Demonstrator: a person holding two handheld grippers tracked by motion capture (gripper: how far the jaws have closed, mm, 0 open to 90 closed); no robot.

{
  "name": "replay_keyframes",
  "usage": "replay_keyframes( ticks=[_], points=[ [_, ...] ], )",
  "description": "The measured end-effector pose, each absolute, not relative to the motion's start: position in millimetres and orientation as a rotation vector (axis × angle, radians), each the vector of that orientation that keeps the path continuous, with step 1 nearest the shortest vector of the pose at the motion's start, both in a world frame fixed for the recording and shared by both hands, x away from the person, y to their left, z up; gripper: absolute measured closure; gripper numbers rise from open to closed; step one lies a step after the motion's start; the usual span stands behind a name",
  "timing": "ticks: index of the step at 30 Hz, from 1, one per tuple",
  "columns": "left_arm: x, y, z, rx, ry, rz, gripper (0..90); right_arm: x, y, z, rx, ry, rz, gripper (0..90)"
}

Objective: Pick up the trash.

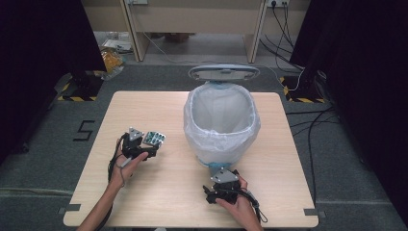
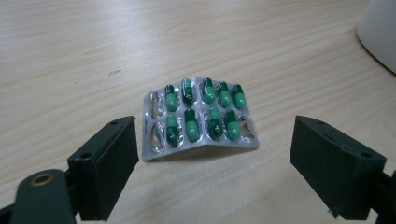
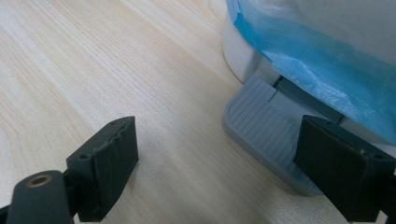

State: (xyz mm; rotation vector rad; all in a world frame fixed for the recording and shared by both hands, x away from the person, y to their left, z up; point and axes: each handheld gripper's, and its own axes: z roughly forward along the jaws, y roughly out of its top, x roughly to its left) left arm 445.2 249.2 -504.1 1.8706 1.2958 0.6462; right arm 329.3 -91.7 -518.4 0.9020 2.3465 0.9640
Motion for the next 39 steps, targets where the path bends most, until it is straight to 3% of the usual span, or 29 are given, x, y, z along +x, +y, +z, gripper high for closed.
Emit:
replay_keyframes(
  ticks=[21,31,32,39],
  points=[
    [491,233,-516,1.917,1.398,0.676,15.1,329,-91,-518,0.902,2.348,0.962,13.3],
    [493,228,-521,1.927,1.417,0.652,14.2,329,-91,-518,0.9,2.349,0.962,13.3],
    [492,229,-521,1.924,1.402,0.661,20.4,329,-91,-518,0.9,2.35,0.962,13.3],
    [483,232,-522,1.929,1.335,0.669,31.5,329,-92,-518,0.9,2.351,0.962,13.3]
  ],
)
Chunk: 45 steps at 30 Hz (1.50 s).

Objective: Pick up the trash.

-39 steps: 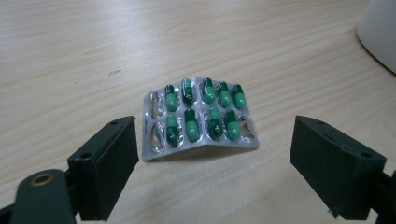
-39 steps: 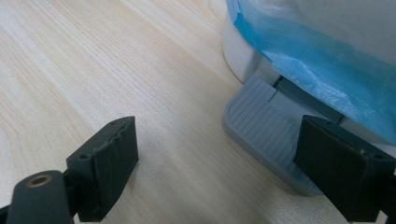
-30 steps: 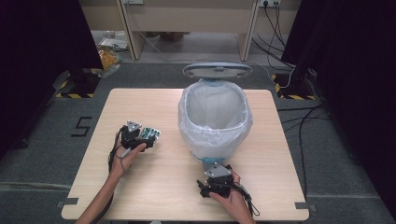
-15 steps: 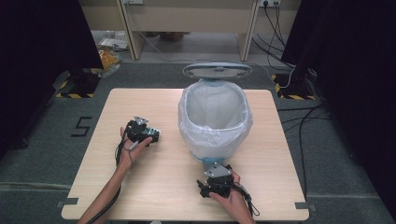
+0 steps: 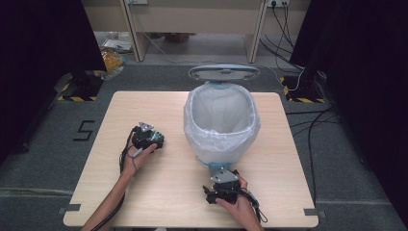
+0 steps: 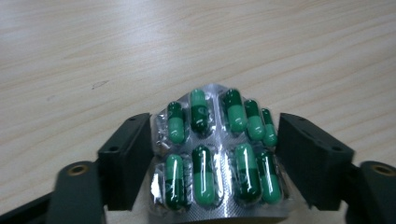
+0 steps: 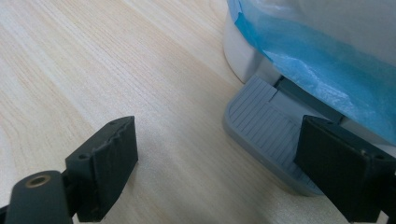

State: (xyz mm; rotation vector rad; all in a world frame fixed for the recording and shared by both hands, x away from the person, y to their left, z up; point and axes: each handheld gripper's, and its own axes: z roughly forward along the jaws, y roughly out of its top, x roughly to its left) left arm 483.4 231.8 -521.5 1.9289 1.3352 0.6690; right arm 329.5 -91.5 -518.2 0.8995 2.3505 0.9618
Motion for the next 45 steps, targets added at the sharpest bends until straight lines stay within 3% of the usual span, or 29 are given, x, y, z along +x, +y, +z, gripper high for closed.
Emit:
replay_keyframes(
  ticks=[30,45],
  points=[
    [449,229,-484,1.825,1.197,0.542,33.9,329,-92,-518,0.897,2.349,0.963,13.3],
    [442,228,-463,1.794,1.157,0.56,33.4,330,-93,-518,0.887,2.354,0.965,13.3]
  ],
)
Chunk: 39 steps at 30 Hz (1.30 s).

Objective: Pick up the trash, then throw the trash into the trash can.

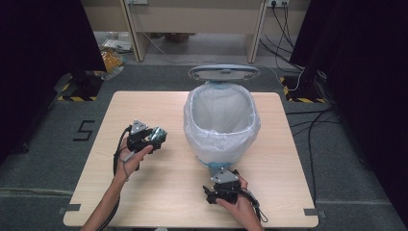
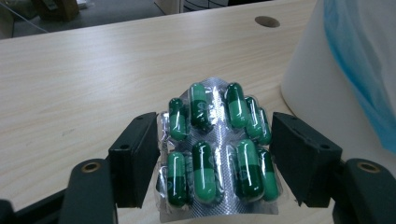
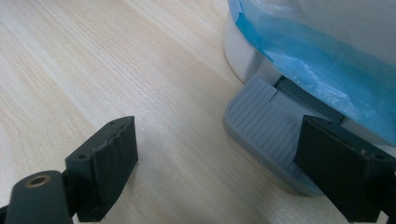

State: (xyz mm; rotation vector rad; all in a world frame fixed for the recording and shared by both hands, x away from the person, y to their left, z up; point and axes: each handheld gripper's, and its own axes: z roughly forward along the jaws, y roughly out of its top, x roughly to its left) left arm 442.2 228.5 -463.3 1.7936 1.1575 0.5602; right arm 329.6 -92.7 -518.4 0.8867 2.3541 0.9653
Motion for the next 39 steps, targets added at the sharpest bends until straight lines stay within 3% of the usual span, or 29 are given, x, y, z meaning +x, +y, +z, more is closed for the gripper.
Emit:
replay_keyframes(
  ticks=[39],
  points=[
    [409,221,-404,1.708,0.982,0.55,32.5,330,-92,-517,0.895,2.364,0.955,13.3]
  ],
)
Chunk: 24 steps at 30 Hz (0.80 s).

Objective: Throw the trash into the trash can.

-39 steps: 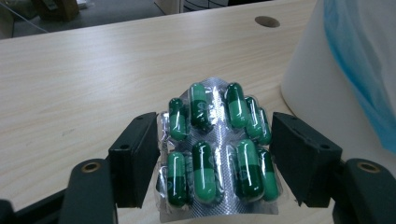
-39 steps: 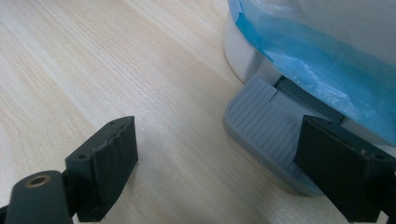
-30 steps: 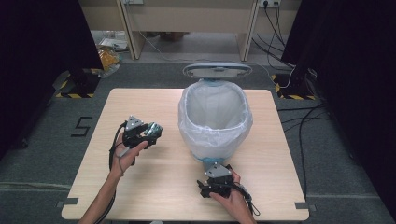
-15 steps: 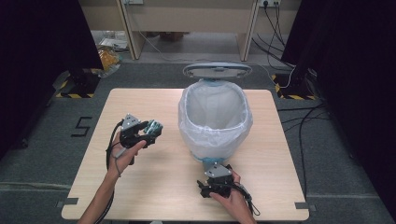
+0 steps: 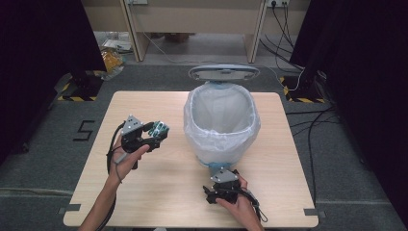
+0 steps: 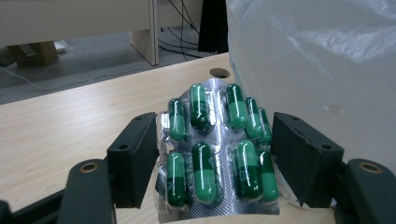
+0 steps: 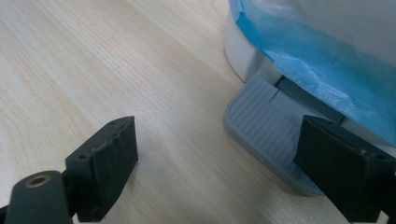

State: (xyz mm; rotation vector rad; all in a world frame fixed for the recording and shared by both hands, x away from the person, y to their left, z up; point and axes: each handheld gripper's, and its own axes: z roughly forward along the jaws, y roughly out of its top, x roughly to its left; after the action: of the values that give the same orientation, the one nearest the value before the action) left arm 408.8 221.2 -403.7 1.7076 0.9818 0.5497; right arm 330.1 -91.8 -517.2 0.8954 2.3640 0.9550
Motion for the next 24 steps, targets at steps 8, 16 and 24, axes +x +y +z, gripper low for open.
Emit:
replay_keyframes(
  ticks=[8,16,24],
  points=[
    [407,220,-390,1.699,0.95,0.55,32.5,330,-92,-517,0.897,2.365,0.954,13.3],
    [406,220,-365,1.689,0.914,0.55,32.5,330,-92,-517,0.899,2.367,0.954,13.3],
    [404,216,-347,1.688,0.892,0.559,32.2,330,-92,-517,0.893,2.366,0.954,13.2]
  ],
)
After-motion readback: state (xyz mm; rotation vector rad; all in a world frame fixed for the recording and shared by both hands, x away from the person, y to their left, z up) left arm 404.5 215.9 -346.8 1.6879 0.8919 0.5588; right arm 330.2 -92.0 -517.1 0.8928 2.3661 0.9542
